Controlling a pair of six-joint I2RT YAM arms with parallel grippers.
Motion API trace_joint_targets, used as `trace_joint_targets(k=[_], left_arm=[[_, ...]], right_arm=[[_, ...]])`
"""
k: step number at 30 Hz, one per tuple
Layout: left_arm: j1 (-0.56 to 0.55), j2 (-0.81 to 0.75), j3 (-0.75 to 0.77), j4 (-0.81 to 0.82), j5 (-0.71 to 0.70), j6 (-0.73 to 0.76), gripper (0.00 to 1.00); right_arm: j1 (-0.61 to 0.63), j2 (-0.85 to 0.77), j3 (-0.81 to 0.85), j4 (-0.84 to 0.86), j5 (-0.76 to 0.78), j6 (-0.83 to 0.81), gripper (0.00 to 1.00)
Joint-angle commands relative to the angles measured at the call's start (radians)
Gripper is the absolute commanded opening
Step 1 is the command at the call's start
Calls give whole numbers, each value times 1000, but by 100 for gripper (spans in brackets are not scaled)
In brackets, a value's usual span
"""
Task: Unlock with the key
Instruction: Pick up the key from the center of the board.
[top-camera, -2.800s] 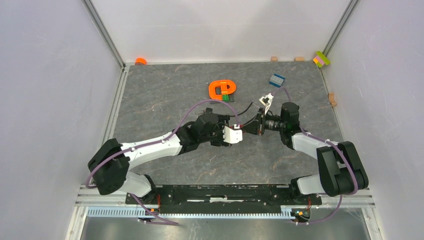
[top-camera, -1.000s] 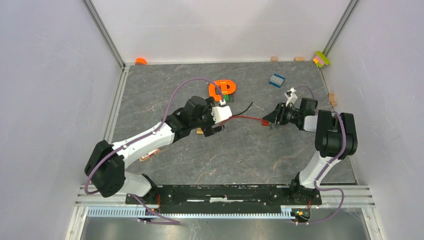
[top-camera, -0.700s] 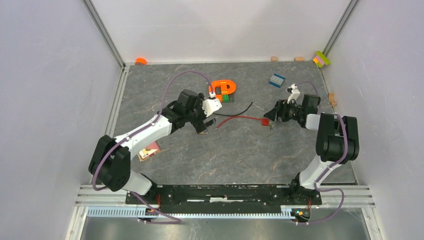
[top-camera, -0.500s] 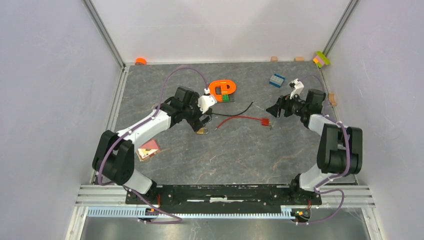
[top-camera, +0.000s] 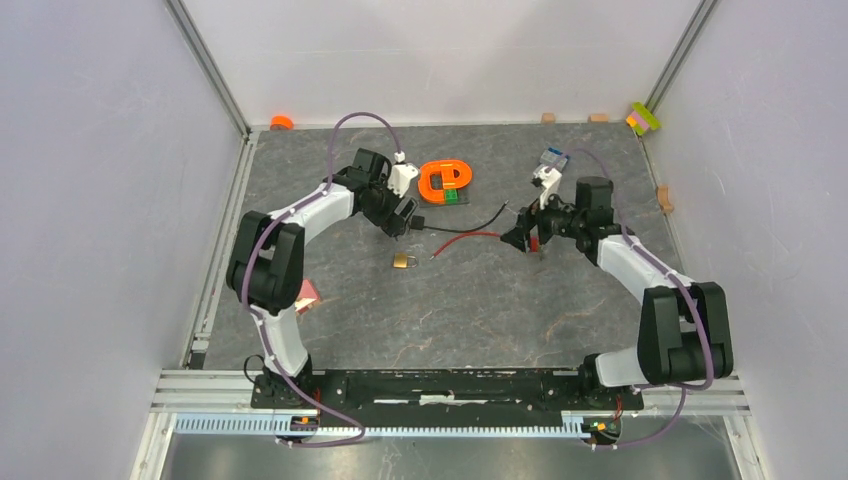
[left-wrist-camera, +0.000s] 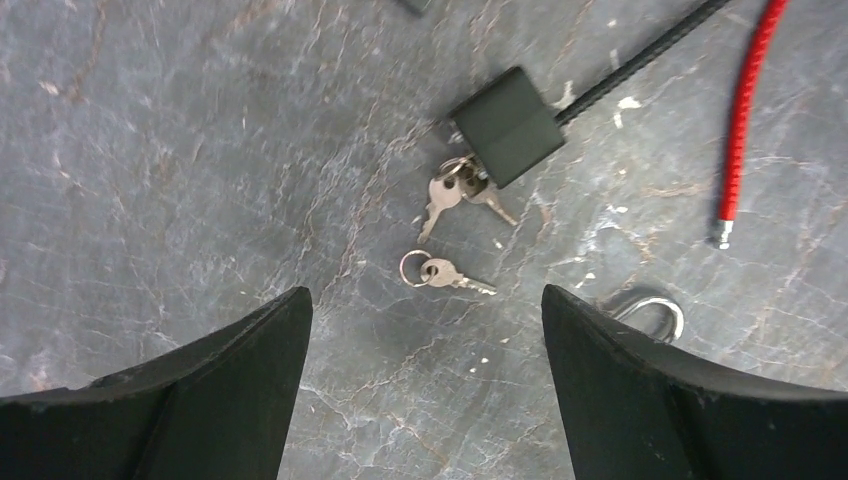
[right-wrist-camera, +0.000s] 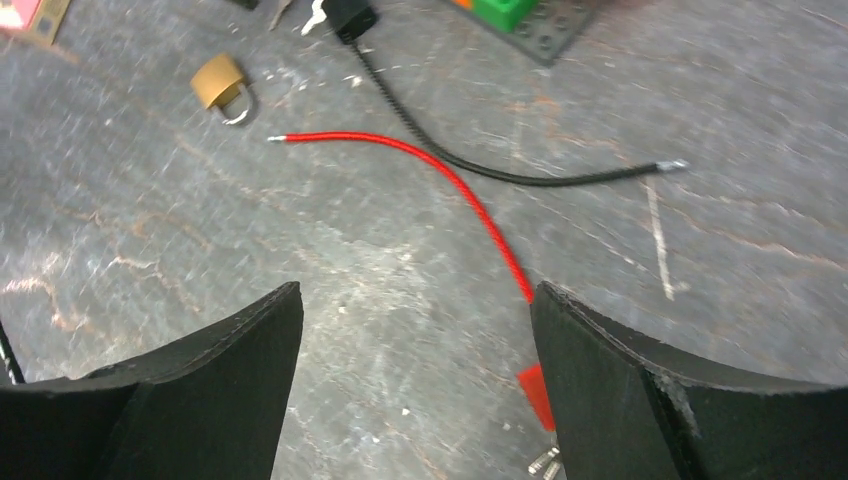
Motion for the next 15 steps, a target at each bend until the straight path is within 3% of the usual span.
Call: trace_joint_targets(k=[1,10,15], left_arm=[[12,16,28,-33,12,-52,89],[58,-58,-68,-58,51,3,89],[70,-38,-42,-39,80,-38,85]], right_arm=[[118,-46,19,-91,57,-144,87],[479,168,233,-159,232,-338,87],[577,332,386,-173,236,-322,86]])
